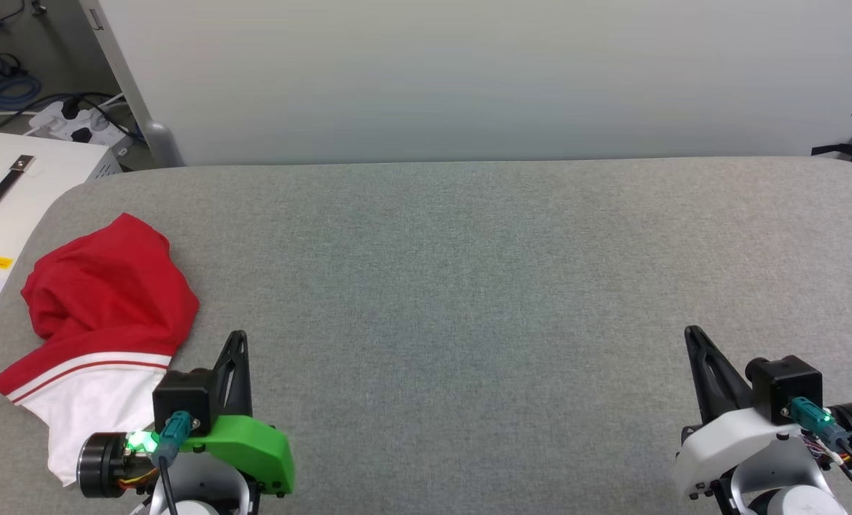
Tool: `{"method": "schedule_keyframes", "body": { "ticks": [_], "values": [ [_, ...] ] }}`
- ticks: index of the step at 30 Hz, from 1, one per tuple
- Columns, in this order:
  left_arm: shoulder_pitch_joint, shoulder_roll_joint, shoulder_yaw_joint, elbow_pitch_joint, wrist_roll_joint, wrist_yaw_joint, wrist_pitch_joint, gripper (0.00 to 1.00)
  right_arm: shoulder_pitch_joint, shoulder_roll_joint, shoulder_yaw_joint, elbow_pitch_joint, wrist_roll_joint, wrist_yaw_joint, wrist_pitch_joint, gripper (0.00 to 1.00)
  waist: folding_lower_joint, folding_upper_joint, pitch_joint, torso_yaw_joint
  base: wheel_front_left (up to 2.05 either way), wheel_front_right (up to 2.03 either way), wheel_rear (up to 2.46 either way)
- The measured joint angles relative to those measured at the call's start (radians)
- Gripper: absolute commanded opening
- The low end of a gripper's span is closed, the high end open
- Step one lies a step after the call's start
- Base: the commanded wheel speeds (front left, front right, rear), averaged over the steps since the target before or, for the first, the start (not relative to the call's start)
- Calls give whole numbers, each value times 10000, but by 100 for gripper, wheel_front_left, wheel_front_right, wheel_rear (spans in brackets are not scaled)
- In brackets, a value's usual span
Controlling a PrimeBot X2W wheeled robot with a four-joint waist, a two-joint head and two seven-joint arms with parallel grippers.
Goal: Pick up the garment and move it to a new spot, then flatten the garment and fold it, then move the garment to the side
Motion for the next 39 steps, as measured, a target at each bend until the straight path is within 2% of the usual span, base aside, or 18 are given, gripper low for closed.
{"method": "schedule_keyframes", "body": {
  "ticks": [24,25,39],
  "values": [
    [0,0,0,0,0,0,0,0,0,0,2,0,0,0,0,0,0,0,0,0,0,0,0],
    [5,2,0,-2,-2,2,0,100,2,2,-2,0,6,0,0,100,0,0,0,0,0,0,0],
    [10,2,-59,-50,-27,42,-130,100,3,2,-12,-71,222,0,-121,100,0,0,38,3,0,0,0]
  ]
}}
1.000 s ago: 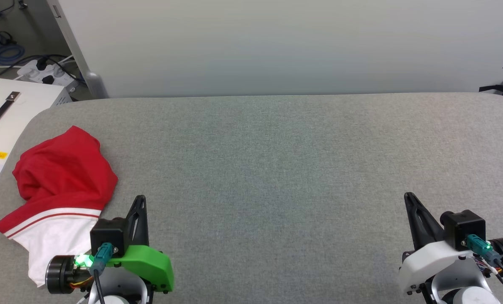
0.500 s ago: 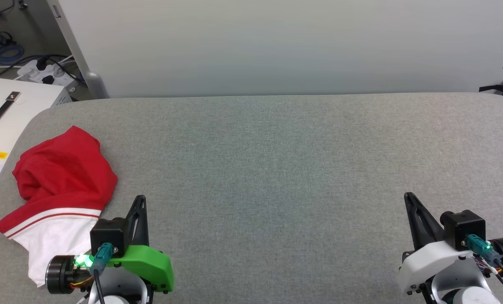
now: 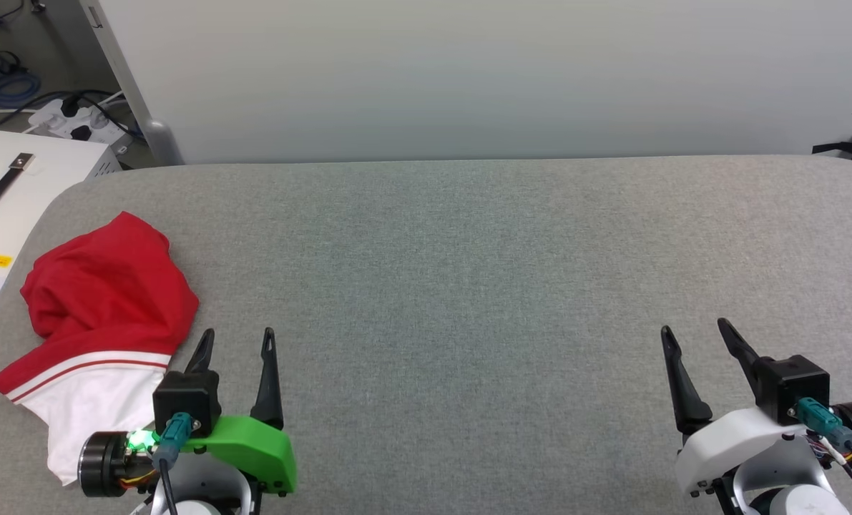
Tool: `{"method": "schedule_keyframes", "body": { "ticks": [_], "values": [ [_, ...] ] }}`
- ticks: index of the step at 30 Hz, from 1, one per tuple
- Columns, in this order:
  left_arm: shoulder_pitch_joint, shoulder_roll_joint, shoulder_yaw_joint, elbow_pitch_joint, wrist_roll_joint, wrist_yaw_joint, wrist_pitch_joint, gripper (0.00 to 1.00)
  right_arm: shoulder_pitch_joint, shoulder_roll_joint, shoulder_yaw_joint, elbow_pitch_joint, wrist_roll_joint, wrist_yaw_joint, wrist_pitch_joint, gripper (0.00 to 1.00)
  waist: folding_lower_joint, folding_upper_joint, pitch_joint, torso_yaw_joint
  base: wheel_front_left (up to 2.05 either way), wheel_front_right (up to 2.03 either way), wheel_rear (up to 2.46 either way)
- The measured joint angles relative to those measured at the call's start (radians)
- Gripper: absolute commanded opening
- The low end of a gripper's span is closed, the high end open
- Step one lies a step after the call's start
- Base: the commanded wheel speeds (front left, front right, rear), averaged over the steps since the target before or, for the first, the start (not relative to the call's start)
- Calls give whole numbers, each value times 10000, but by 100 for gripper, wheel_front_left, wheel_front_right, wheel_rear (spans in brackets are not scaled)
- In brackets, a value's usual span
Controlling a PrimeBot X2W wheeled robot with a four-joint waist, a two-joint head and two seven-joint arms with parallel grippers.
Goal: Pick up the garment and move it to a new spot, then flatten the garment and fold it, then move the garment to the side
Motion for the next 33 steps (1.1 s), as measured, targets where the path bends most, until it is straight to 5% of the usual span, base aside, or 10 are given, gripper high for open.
{"method": "schedule_keyframes", "body": {
  "ticks": [33],
  "values": [
    [-1,0,-171,-199,-77,226,-681,100,3,0,-69,-470,717,0,-688,100,0,0,119,21,0,0,0]
  ]
}}
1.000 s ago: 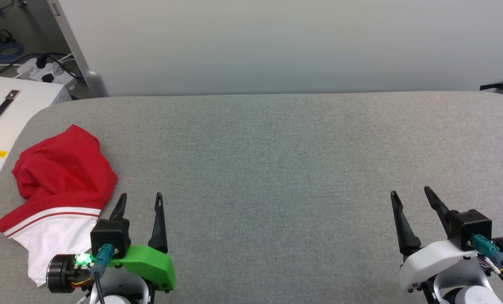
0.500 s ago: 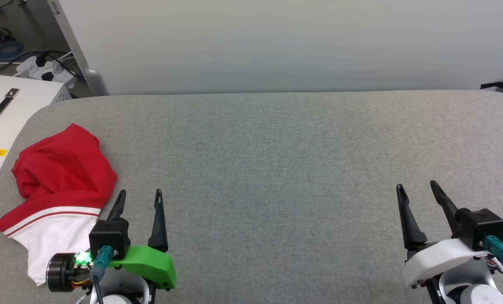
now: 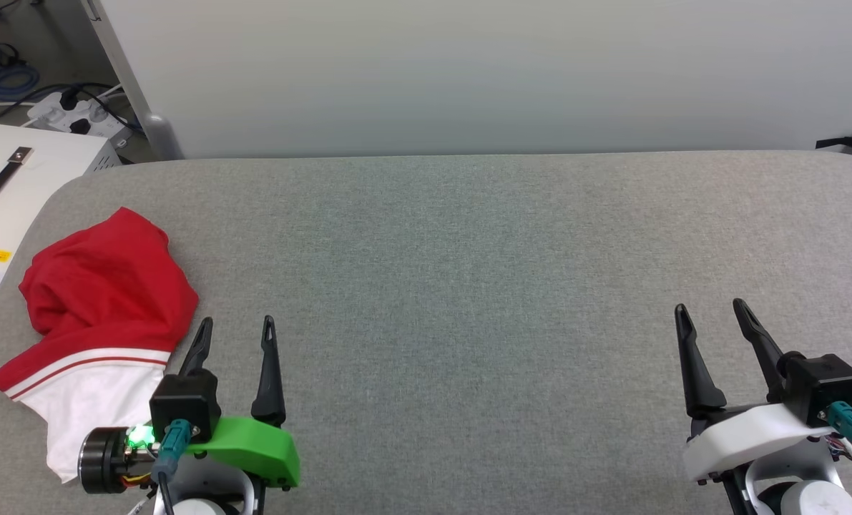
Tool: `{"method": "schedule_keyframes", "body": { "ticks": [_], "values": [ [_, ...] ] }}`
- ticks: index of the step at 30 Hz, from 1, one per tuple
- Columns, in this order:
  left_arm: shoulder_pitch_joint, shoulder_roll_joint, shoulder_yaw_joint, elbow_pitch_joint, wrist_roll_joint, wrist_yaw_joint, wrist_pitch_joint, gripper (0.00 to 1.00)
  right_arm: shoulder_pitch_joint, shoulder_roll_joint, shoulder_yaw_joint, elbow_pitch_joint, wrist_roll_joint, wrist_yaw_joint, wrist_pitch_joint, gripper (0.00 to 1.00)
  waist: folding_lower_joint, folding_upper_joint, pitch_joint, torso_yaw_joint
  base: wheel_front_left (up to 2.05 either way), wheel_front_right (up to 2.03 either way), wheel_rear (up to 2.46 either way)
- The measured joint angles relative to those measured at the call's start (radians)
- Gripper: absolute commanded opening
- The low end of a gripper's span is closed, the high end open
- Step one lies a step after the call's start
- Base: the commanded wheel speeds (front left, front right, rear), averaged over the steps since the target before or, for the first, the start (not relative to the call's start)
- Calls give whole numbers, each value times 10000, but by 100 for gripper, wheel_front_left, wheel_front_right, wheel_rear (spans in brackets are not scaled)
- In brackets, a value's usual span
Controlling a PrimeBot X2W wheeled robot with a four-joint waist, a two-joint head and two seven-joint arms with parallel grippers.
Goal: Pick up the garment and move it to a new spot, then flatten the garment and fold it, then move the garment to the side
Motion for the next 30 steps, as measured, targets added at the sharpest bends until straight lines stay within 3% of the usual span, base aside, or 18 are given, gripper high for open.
{"method": "schedule_keyframes", "body": {
  "ticks": [30],
  "values": [
    [1,0,-217,-46,-134,134,-656,100,171,0,67,-42,443,0,-635,100,0,0,68,85,0,0,0]
  ]
}}
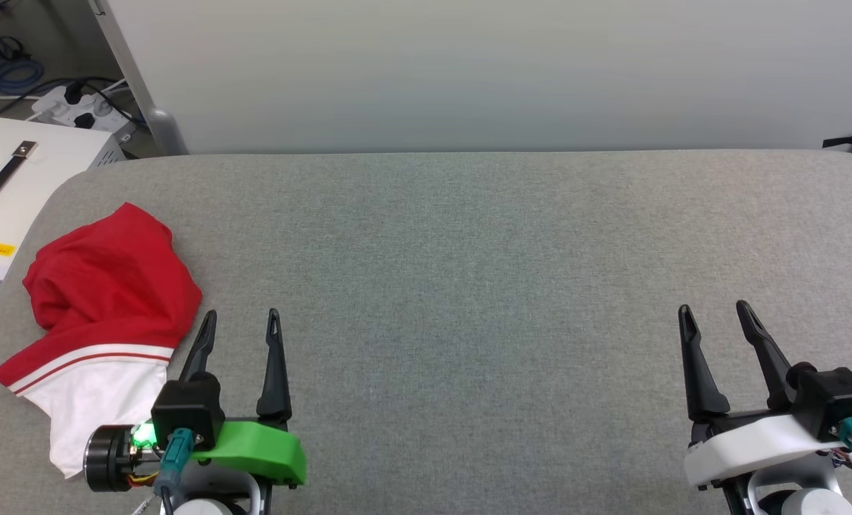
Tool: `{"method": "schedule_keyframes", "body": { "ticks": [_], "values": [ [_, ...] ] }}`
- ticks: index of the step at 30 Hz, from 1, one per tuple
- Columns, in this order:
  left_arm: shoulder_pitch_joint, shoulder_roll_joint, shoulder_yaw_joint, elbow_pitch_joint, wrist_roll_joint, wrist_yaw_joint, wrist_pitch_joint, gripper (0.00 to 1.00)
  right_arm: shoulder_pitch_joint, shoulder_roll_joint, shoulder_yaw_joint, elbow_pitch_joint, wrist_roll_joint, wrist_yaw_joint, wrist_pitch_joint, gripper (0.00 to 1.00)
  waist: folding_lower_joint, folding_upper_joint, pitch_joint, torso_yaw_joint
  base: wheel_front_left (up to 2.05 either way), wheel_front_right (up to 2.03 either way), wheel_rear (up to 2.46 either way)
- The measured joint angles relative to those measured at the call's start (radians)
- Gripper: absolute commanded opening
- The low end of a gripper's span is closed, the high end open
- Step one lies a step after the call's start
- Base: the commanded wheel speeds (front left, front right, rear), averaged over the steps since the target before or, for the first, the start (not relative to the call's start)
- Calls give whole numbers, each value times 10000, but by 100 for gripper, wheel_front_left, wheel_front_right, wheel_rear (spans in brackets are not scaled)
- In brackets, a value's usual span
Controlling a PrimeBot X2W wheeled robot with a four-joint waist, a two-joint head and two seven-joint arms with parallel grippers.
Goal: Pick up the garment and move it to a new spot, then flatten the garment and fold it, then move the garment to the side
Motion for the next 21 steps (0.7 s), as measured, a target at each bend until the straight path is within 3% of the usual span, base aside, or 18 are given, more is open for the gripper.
{"method": "schedule_keyframes", "body": {
  "ticks": [21],
  "values": [
    [-6,-2,-59,-2,-21,173,-466,100,59,-2,75,-146,155,0,-437,100,0,0,149,496,0,0,0]
  ]
}}
